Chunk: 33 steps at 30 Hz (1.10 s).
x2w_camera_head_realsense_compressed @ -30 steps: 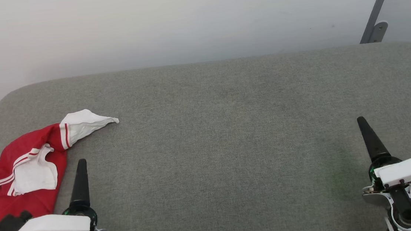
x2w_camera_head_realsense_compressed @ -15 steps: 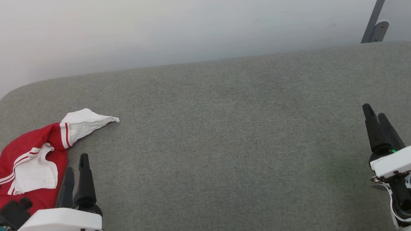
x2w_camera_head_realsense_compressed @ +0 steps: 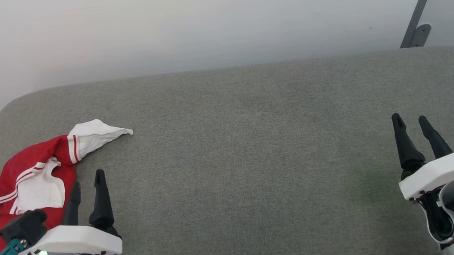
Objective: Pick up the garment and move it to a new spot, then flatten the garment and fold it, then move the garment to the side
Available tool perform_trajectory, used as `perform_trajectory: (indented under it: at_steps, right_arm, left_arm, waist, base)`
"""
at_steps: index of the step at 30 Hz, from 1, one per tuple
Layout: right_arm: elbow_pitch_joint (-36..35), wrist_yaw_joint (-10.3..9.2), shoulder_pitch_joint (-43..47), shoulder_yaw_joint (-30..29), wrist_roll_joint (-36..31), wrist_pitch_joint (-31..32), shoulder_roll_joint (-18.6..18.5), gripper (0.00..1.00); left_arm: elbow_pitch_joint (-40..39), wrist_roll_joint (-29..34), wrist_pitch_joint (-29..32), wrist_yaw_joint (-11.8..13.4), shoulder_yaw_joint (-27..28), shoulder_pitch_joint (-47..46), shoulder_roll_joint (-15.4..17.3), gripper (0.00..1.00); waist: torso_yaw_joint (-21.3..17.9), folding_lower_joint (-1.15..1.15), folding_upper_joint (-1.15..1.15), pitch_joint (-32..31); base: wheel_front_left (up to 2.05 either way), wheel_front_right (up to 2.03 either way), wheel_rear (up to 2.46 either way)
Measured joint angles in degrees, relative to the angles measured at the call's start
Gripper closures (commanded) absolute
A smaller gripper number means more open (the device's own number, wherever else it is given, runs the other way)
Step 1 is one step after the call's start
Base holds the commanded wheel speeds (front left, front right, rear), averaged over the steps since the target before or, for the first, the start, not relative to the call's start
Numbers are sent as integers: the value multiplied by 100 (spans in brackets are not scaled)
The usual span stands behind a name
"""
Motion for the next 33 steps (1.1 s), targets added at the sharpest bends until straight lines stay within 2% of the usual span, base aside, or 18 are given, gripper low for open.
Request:
perform_trajectory:
  at_steps: [21, 33]
  right_arm:
    - [245, 1, -241, -62, -1508, -334, -41, 0]
    - [439, 1, -350, -36, -1595, -503, -23, 0]
  left_arm:
    - [224, 1238, -335, 144, -223, -53, 192, 0]
    - [336, 1515, -493, -59, -68, -141, 71, 0]
  waist:
    - [39, 0, 0, 7]
    - [146, 0, 0, 21]
  base:
    - [0, 0, 0]
    - [0, 0, 0]
